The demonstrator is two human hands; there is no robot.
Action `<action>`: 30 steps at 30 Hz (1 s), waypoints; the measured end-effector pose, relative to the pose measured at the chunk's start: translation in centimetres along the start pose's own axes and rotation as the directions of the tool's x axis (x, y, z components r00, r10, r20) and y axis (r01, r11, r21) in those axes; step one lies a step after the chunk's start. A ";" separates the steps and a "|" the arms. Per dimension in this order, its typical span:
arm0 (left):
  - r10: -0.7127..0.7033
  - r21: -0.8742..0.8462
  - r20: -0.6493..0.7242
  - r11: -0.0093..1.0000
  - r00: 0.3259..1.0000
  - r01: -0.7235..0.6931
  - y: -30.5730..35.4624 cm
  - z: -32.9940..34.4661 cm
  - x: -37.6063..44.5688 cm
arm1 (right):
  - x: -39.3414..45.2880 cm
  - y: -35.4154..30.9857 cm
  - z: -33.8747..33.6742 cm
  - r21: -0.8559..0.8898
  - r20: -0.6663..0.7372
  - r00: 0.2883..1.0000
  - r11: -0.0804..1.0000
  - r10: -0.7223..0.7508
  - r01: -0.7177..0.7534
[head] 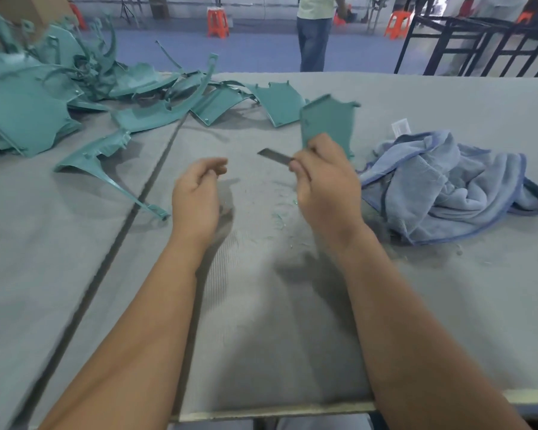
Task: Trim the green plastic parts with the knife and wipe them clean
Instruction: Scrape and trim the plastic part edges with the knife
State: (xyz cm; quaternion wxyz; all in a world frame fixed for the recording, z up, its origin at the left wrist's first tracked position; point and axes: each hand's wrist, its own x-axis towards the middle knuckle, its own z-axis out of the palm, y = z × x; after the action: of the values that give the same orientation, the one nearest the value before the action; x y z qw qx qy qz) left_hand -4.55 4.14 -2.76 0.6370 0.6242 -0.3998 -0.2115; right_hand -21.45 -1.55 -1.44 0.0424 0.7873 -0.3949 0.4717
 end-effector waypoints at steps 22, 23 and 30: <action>-0.201 -0.211 0.358 0.934 0.912 0.288 -0.4 0.0 0.7 | -0.3 0.1 1.5 0.564 0.406 0.870 0.673 0.279 -0.479; -0.176 -0.149 0.341 0.960 0.923 0.238 -0.6 0.3 0.7 | -0.6 0.2 1.9 0.539 0.372 0.879 0.703 0.297 -0.465; -0.165 -0.061 0.259 0.981 0.952 0.187 -0.7 1.7 0.6 | -1.0 0.1 2.2 0.441 0.351 0.849 0.730 0.396 -0.523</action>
State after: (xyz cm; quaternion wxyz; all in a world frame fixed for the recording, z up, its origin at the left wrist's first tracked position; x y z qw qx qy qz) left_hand -5.38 2.49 -3.43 0.5855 0.5978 -0.4110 -0.3619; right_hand -20.21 -1.99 -3.47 -0.3377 0.6947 -0.4374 0.4604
